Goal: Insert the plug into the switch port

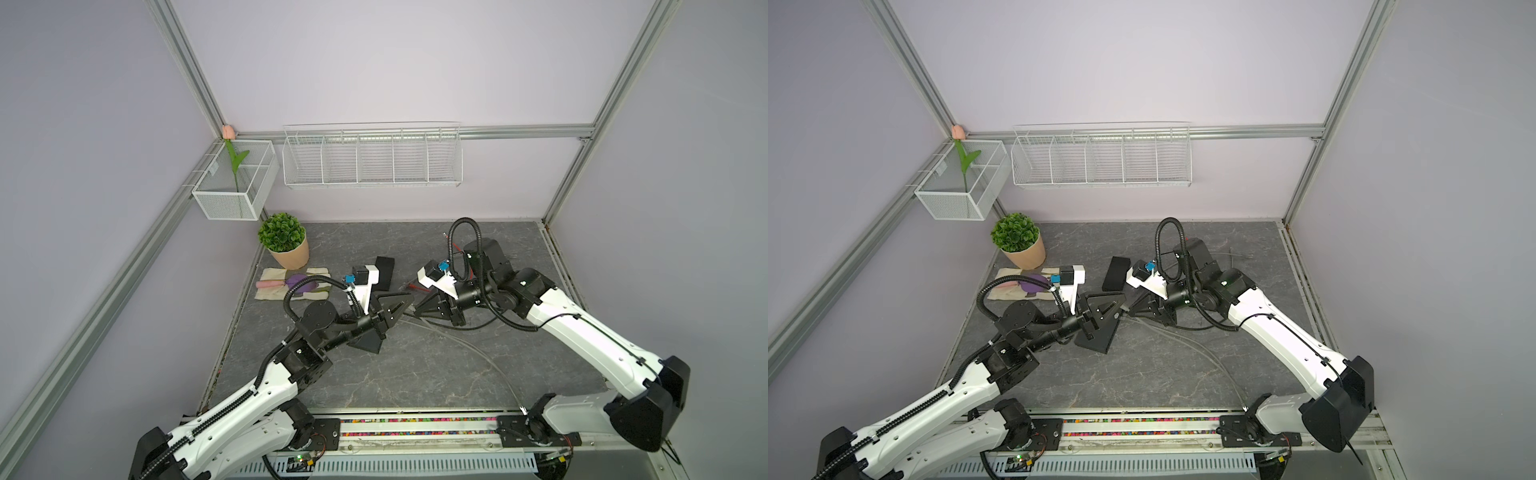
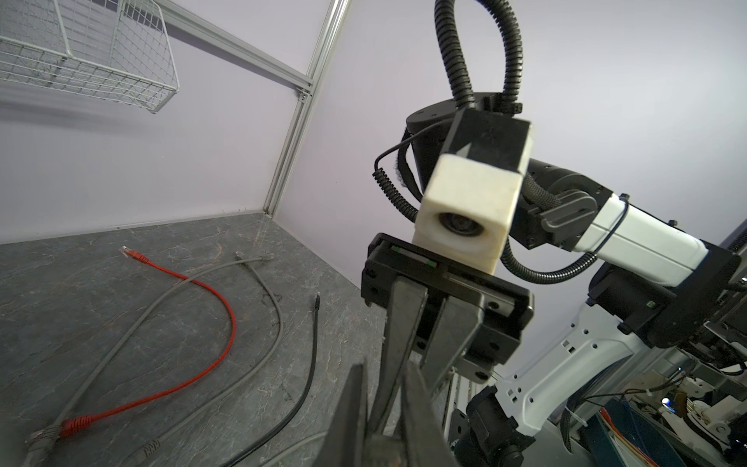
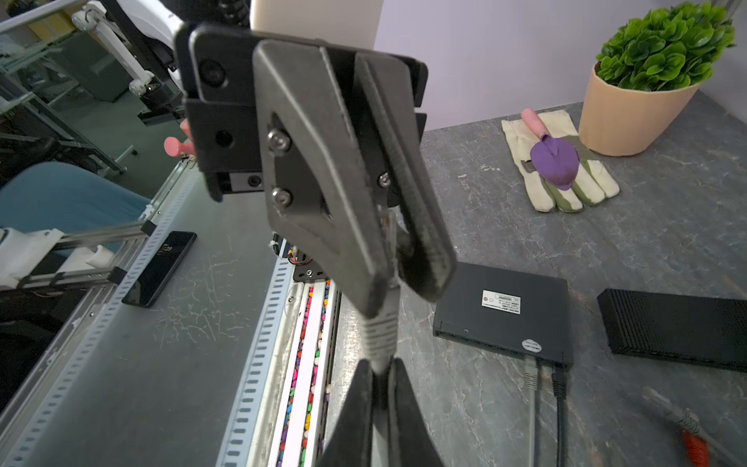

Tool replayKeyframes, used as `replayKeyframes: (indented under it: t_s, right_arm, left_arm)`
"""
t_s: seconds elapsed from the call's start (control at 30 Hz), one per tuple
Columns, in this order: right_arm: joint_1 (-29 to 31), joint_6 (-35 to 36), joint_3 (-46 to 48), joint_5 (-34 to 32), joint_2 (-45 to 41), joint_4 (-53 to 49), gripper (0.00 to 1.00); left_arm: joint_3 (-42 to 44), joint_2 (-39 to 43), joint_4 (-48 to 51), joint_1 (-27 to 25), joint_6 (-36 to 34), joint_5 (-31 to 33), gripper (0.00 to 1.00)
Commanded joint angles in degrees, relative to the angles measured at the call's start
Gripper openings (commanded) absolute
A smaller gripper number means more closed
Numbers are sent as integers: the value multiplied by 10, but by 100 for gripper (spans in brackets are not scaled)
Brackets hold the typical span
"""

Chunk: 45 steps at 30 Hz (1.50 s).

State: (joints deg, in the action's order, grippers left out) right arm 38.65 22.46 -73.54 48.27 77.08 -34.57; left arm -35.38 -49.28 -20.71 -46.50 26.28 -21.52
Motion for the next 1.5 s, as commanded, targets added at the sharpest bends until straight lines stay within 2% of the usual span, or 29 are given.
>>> replayKeyframes:
  t_s: [0.0, 0.23, 0.37, 0.4, 0.43, 0.47, 0.5, 0.57, 0.77, 0.83, 0.93, 1.07, 1.13, 1.3, 1.4, 1.47]
  right_arm:
    - [-8, -4, 4, 13, 2, 31, 7]
    - [-25, -34, 20, -21, -12, 61, 7]
    - [-26, -43, 19, -40, -13, 56, 7]
    - [-26, -44, 18, -41, -14, 56, 7]
    - [-26, -48, 19, -47, -15, 56, 7]
    - [-26, -49, 20, -53, -17, 55, 7]
    - [-26, -50, 21, -58, -17, 52, 7]
    - [-26, -50, 23, -73, -15, 44, 7]
    - [-18, -59, 29, -150, 6, 31, 7]
    - [-8, -60, 27, -193, 17, 21, 7]
    - [12, -66, 26, -267, 40, 13, 7]
    - [56, -80, 31, -374, 90, 15, 7]
    - [73, -88, 36, -416, 117, 16, 7]
    - [108, -102, 62, -491, 156, 51, 7]
    - [138, -105, 78, -567, 180, 79, 7]
    - [144, -107, 89, -581, 197, 99, 7]
  left_arm:
    - [-1, 15, -1, -3, -6, -9, 0]
    - [30, 76, 26, -3, -9, 66, 2]
    - [35, 87, 34, -2, -15, 76, 6]
    - [35, 87, 35, -2, -13, 76, 11]
    - [35, 86, 37, -2, -12, 77, 31]
    - [35, 87, 40, -2, -10, 80, 60]
    - [33, 90, 47, -2, -9, 85, 73]
    - [32, 107, 64, -2, -12, 111, 82]
    - [18, 152, 150, 7, -18, 285, 85]
    - [5, 134, 187, 28, -4, 312, 83]
    - [1, 81, 213, 104, 43, 286, 79]
    - [41, -2, 157, 223, 105, 210, 75]
    - [55, -41, 137, 259, 116, 193, 74]
    - [76, -121, 109, 276, 114, 200, 72]
    - [88, -160, 103, 276, 125, 192, 69]
    - [101, -181, 87, 276, 131, 181, 66]
